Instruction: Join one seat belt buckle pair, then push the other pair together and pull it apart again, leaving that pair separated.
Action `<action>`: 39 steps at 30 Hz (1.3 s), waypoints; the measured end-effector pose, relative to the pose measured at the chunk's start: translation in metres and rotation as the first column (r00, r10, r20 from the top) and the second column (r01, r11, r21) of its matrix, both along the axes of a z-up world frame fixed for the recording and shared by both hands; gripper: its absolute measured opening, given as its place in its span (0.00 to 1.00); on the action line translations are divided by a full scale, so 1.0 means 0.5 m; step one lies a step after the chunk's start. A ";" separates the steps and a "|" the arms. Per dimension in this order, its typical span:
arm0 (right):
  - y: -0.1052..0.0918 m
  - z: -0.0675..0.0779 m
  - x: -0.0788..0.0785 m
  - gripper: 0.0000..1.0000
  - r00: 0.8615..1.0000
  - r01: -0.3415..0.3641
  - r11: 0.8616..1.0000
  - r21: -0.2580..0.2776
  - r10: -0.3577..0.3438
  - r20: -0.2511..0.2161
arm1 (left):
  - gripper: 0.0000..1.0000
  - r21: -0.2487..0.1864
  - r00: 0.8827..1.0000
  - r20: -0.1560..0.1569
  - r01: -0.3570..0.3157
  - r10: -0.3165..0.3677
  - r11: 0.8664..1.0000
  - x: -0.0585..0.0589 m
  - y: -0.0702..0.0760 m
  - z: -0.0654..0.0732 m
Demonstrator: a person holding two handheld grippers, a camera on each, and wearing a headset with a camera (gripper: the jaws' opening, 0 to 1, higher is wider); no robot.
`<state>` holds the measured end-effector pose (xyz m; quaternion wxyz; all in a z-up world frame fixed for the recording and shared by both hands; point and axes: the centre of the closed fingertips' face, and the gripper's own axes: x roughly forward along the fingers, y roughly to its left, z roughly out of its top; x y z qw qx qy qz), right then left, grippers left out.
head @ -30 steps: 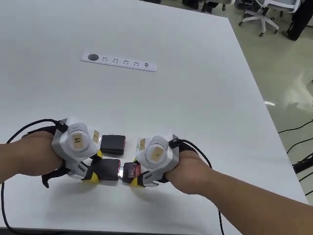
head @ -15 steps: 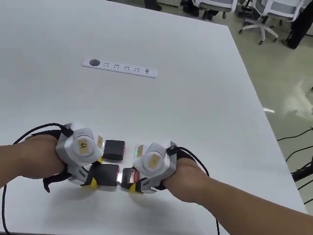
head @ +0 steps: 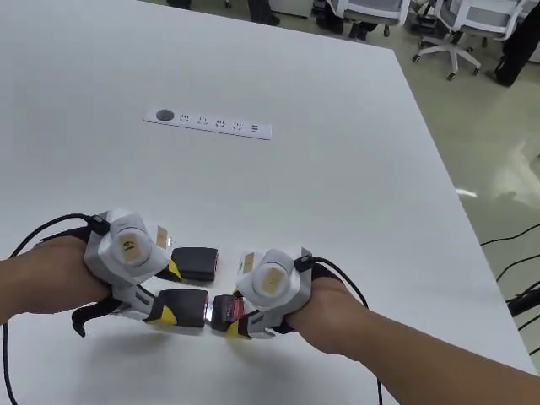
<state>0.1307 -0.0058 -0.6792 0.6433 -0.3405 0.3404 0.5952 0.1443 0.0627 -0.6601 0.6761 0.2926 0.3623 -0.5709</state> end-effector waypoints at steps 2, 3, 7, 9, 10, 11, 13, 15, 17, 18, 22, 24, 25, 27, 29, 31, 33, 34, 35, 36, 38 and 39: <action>-0.003 0.011 0.002 0.32 1.000 0.008 1.000 0.012 -0.008 -0.002 | 0.41 0.001 1.000 0.003 0.008 -0.008 1.000 -0.003 0.000 0.009; -0.004 0.017 0.003 0.33 1.000 0.006 1.000 0.016 -0.006 0.002 | 0.42 0.002 1.000 0.008 0.014 -0.014 1.000 -0.005 -0.002 0.015; -0.014 0.051 0.019 0.33 1.000 0.020 0.999 0.044 -0.021 0.019 | 0.43 -0.017 0.999 0.033 0.012 -0.012 1.000 0.009 -0.010 0.043; -0.025 0.076 0.026 0.32 0.999 0.027 0.998 0.053 -0.028 0.029 | 0.43 -0.036 0.999 0.043 -0.001 0.003 0.999 0.025 -0.015 0.056; -0.029 0.077 0.032 0.32 0.999 0.030 0.998 0.058 -0.032 0.030 | 0.43 -0.041 0.999 0.049 -0.003 0.005 0.999 0.031 -0.017 0.060; -0.033 0.080 0.038 0.32 0.999 0.033 0.998 0.060 -0.035 0.035 | 0.44 -0.047 0.998 0.059 -0.008 0.010 0.999 0.041 -0.022 0.067; -0.047 0.086 0.053 0.32 0.998 0.036 0.998 0.058 -0.039 0.050 | 0.44 -0.049 0.998 0.061 -0.018 0.021 0.999 0.054 -0.023 0.067; -0.063 0.082 0.069 0.32 0.997 0.051 0.997 0.053 -0.054 0.053 | 0.44 -0.045 0.997 0.069 -0.020 0.023 0.999 0.068 -0.025 0.064; -0.082 0.079 0.083 0.31 0.996 0.072 0.996 0.060 -0.074 0.043 | 0.44 -0.044 0.998 0.065 -0.016 0.019 0.999 0.076 -0.028 0.061; -0.087 0.080 0.084 0.31 0.996 0.074 0.995 0.063 -0.077 0.043 | 0.44 -0.045 0.998 0.062 -0.016 0.019 0.999 0.079 -0.029 0.059; -0.117 0.070 0.096 0.30 0.995 0.076 0.996 0.045 -0.078 0.056 | 0.44 -0.045 0.998 0.057 -0.016 0.018 0.999 0.094 -0.038 0.042; -0.140 0.065 0.102 0.31 0.995 0.084 0.996 0.029 -0.086 0.056 | 0.44 -0.040 0.998 0.053 -0.015 0.017 0.999 0.112 -0.030 0.027; -0.153 0.055 0.108 0.32 0.995 0.089 0.996 0.021 -0.090 0.049 | 0.44 -0.038 0.999 0.052 -0.013 0.015 0.999 0.122 -0.024 0.016; -0.172 0.044 0.114 0.33 0.995 0.090 0.996 0.002 -0.090 0.049 | 0.44 -0.031 0.999 0.052 -0.011 0.012 0.999 0.128 -0.022 0.012; -0.195 0.041 0.119 0.34 0.994 0.100 0.995 -0.011 -0.099 0.047 | 0.44 -0.024 0.999 0.047 -0.008 0.009 1.000 0.135 -0.019 0.007; -0.216 0.037 0.126 0.35 0.993 0.113 0.993 -0.022 -0.111 0.049 | 0.43 -0.019 0.999 0.046 -0.003 0.004 1.000 0.140 -0.015 0.001; -0.236 0.028 0.132 0.35 0.992 0.122 0.992 -0.036 -0.121 0.042 | 0.43 -0.010 0.999 0.037 0.004 -0.003 1.000 0.145 -0.007 -0.011; -0.244 0.024 0.135 0.35 0.992 0.124 0.991 -0.043 -0.122 0.041 | 0.43 -0.008 0.999 0.034 0.009 -0.009 1.000 0.144 -0.006 -0.013; -0.250 0.021 0.137 0.35 0.991 0.127 0.991 -0.048 -0.125 0.041 | 0.43 -0.002 1.000 0.026 0.011 -0.011 1.000 0.141 -0.006 -0.014; -0.263 0.016 0.141 0.35 0.991 0.132 0.990 -0.055 -0.130 0.038 | 0.43 0.001 1.000 0.022 0.015 -0.015 1.000 0.139 -0.007 -0.016; -0.279 0.014 0.143 0.35 0.992 0.124 0.989 -0.081 -0.121 0.043 | 0.43 0.011 1.000 0.015 0.025 -0.025 1.000 0.135 -0.008 -0.019; -0.285 0.010 0.145 0.35 0.992 0.123 0.989 -0.087 -0.120 0.042 | 0.43 0.013 0.999 0.014 0.029 -0.030 0.999 0.131 -0.010 -0.019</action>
